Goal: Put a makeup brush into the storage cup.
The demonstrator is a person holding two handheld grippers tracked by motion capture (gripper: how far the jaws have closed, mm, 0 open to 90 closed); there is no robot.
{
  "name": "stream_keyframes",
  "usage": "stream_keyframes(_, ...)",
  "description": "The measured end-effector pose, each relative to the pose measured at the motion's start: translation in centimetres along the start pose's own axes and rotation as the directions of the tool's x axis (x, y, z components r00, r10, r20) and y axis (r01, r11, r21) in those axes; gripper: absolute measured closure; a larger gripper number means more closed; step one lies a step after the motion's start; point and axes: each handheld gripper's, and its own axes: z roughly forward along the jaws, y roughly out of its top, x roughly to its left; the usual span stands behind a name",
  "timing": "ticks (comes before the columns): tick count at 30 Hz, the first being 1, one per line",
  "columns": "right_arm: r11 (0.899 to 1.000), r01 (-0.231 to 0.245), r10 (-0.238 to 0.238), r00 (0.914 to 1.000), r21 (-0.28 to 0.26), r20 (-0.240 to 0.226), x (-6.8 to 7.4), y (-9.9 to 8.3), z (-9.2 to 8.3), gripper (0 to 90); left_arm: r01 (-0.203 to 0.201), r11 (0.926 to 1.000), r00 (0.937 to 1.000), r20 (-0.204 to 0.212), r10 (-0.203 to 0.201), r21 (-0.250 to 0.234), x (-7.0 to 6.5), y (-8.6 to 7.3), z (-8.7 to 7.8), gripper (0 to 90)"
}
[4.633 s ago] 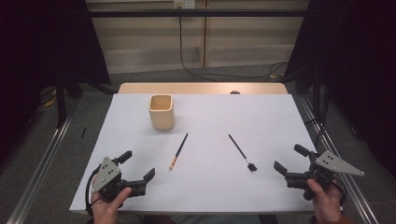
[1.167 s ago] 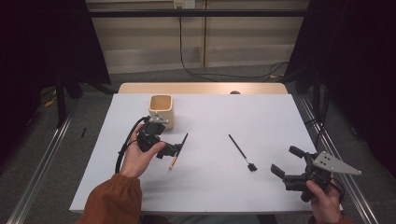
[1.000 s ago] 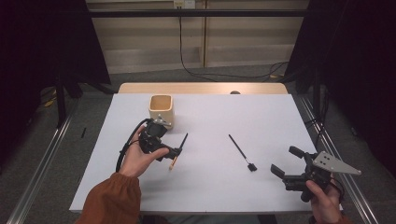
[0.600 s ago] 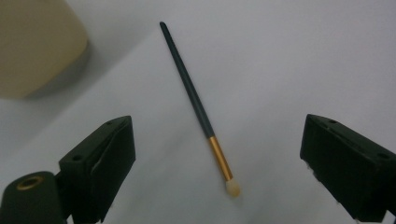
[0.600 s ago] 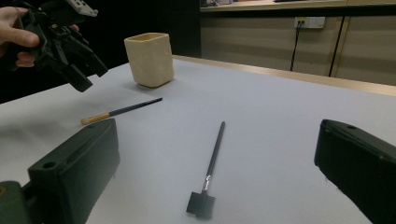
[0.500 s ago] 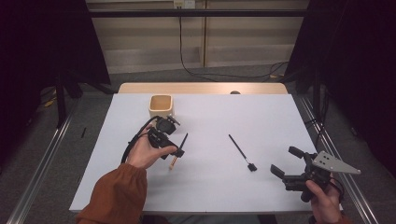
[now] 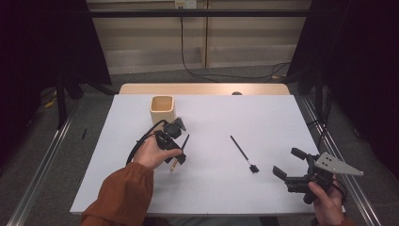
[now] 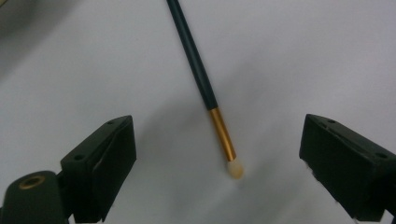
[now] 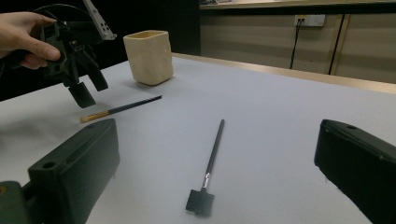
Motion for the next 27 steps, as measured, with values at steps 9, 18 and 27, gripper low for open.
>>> stream_keyframes(9, 1.0, 0.003, -0.003, 1.0, 0.003, 0.0, 0.0, 0.0, 0.0, 0.0, -0.014, 0.9998, 0.9999, -0.002, 0.014, -0.016, -0.1, 0.2, 0.3, 27.5)
stream_keyframes(18, 1.0, 0.0, 0.0, 1.0, 0.005, -0.002, -0.1, 0.0, 0.0, 0.0, 0.038, 0.9987, 0.9992, 0.016, -0.037, -0.033, -0.3, 0.3, 0.5, 56.0)
stream_keyframes(27, 1.0, 0.001, -0.001, 1.0, 0.007, -0.003, 0.0, 0.0, 0.0, 0.0, 0.03, 0.9994, 0.9995, 0.001, -0.03, -0.014, -0.3, 0.2, 1.5, 65.9)
